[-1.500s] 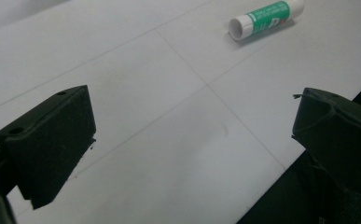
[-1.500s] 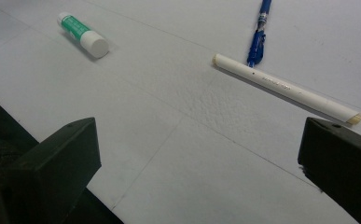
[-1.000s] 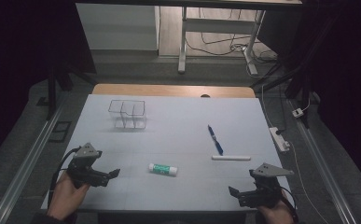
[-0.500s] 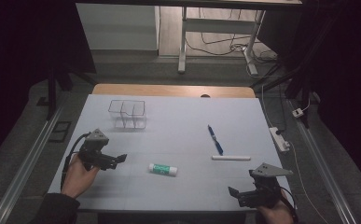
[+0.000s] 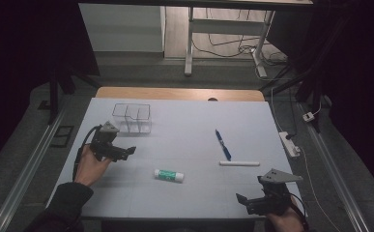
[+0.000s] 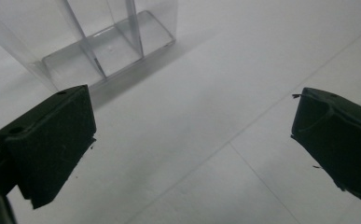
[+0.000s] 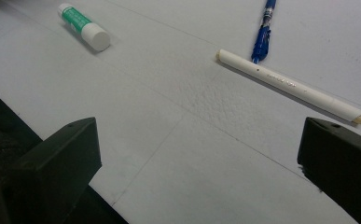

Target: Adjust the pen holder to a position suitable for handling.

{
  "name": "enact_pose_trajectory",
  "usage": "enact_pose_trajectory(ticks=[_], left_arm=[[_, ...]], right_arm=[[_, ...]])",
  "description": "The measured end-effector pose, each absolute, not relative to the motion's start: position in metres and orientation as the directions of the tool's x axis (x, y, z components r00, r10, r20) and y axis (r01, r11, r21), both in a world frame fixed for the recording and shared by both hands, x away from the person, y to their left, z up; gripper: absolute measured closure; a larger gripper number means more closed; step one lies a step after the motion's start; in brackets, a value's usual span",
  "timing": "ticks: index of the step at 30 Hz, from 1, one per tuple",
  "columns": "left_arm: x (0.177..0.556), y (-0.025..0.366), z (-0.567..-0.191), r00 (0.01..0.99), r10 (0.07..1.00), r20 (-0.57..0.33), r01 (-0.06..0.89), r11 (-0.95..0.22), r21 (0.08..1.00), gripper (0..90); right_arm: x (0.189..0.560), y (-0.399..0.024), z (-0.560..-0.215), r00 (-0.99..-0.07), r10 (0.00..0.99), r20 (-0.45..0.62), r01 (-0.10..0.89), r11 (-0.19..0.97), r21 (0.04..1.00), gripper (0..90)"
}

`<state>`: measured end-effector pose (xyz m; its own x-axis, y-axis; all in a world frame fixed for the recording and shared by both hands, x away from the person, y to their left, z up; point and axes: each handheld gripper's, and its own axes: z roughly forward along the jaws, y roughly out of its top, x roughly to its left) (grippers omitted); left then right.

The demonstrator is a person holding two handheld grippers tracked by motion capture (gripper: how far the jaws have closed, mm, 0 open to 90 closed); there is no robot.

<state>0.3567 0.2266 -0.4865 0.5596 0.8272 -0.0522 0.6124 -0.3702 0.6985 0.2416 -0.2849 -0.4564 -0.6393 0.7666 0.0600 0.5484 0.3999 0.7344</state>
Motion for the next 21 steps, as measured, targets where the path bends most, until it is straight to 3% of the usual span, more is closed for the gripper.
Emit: enact_pose_trajectory(ticks=[12, 14, 21], left_arm=[[0.387, 0.238, -0.494, 0.526, 0.849, -0.041, 0.644, -0.367, 0.671, 3.8], [0.389, 0.244, -0.494, 0.516, 0.857, -0.024, 0.652, -0.374, 0.660, 12.2], [0.401, 0.268, -0.494, 0.454, 0.890, -0.041, 0.703, -0.329, 0.631, 57.0]], right_arm=[[0.241, -0.285, -0.456, -0.642, 0.764, 0.059, 0.546, 0.403, 0.734, 0.0], [0.241, -0.285, -0.456, -0.642, 0.764, 0.060, 0.547, 0.402, 0.734, 0.0], [0.241, -0.285, -0.456, -0.642, 0.764, 0.060, 0.548, 0.403, 0.733, 0.0]])
